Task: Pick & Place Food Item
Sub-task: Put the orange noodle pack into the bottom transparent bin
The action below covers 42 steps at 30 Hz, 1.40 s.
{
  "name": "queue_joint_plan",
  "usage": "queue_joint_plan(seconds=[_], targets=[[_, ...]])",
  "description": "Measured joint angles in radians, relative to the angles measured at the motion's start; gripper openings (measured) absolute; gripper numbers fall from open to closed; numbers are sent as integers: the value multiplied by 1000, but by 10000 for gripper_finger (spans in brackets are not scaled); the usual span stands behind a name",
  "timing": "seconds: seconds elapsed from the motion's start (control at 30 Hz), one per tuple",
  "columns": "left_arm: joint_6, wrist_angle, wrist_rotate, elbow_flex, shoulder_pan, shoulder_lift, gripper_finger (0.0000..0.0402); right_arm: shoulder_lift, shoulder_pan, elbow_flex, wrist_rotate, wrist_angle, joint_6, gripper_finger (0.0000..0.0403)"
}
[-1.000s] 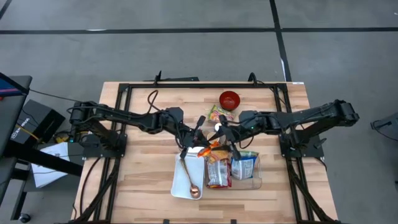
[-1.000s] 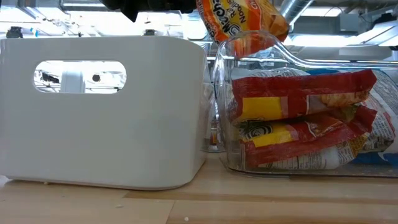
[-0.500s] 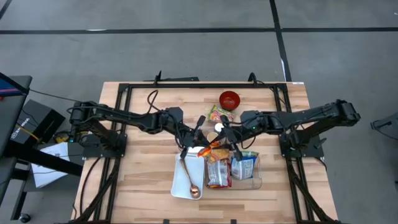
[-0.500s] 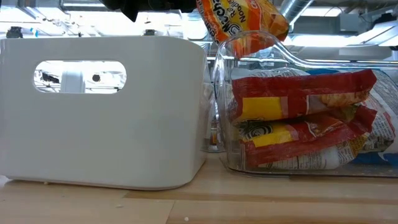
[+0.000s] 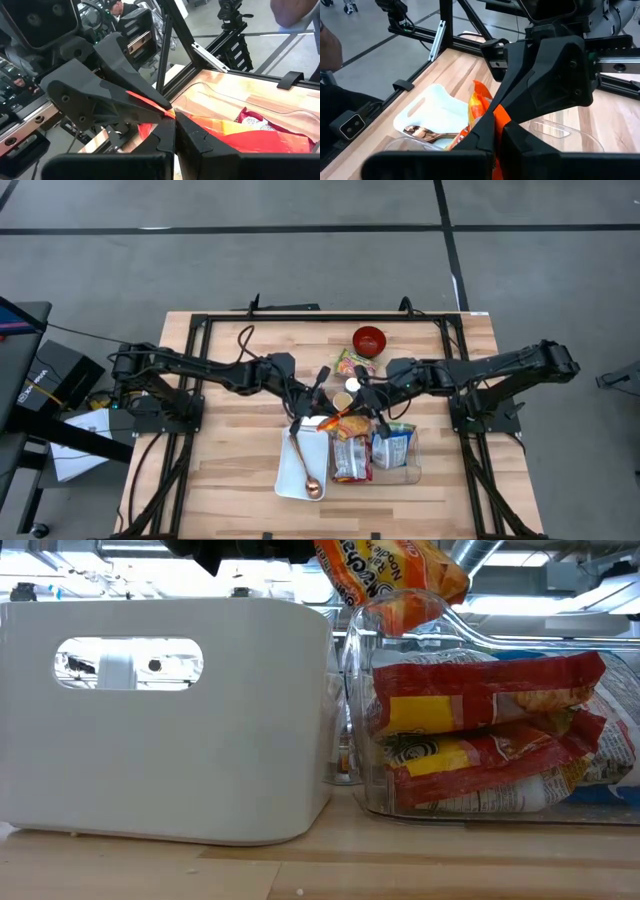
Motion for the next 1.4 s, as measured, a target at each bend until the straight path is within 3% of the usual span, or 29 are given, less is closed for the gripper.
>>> queue_joint_plan(seconds=[0.3,0.63,0.83,1.07,1.4], targets=[[-40,-54,-59,2,19,-58,30,-20,0,0,9,-34,4,1],[-81,-248,-115,0,19,-210,129,-26,0,-1,2,-44,9,0],[-192,-348,-144,-9,15,-290,155,-57,1,-1,34,-76,50,0],[-312,-170,-146,-231,-47,-405,146,-129,50,-19,190,-102,132,0],[-310,299,-291,-612,-171,-663,87,-268,261,-169,509,-94,349,0]])
